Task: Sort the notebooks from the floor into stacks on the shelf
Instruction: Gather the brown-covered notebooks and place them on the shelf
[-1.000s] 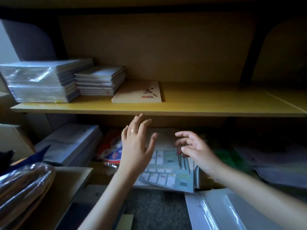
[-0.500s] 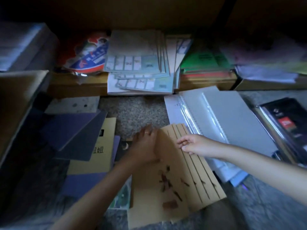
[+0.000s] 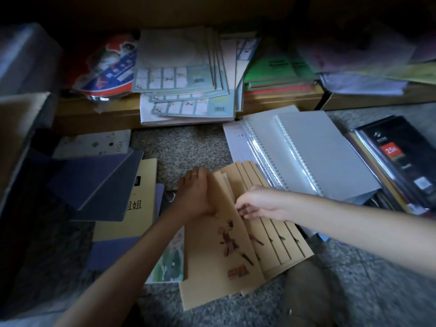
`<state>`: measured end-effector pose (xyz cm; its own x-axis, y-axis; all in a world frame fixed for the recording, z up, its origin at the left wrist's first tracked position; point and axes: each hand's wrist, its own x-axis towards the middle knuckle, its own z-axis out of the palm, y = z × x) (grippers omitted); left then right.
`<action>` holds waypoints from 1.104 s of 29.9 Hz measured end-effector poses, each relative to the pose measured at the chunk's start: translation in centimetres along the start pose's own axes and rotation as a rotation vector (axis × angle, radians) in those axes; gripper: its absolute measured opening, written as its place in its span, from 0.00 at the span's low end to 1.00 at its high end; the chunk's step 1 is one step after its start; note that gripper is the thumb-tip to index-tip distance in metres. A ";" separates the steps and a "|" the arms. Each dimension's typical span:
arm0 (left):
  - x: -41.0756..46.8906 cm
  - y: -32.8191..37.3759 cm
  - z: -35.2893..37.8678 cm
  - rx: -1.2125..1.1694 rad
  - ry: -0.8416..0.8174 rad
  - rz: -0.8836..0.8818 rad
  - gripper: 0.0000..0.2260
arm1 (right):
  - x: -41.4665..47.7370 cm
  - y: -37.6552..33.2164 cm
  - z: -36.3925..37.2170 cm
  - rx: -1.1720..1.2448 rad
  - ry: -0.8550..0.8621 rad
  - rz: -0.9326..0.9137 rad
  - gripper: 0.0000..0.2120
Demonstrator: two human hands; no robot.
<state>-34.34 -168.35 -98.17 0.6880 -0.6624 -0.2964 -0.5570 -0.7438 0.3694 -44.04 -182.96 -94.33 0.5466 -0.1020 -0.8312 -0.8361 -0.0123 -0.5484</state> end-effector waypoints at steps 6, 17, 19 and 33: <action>0.0 -0.6 0.4 -0.211 0.069 0.051 0.26 | -0.5 0.7 0.2 -0.116 0.055 -0.069 0.14; 0.2 -0.4 -2.1 -0.603 0.004 0.244 0.17 | -1.9 2.8 1.0 -0.400 0.235 -0.183 0.40; 0.3 -0.4 -2.7 -0.641 0.035 0.272 0.13 | -2.1 3.1 0.8 -0.317 0.182 -0.167 0.37; -0.2 2.7 -7.3 -0.678 0.483 0.219 0.36 | -4.2 1.6 -0.6 -0.255 0.406 -0.495 0.23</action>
<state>-32.55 -169.57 -90.69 0.8055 -0.5601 0.1934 -0.4079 -0.2874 0.8666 -47.71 -183.14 -91.63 0.8481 -0.3880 -0.3608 -0.5043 -0.3823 -0.7743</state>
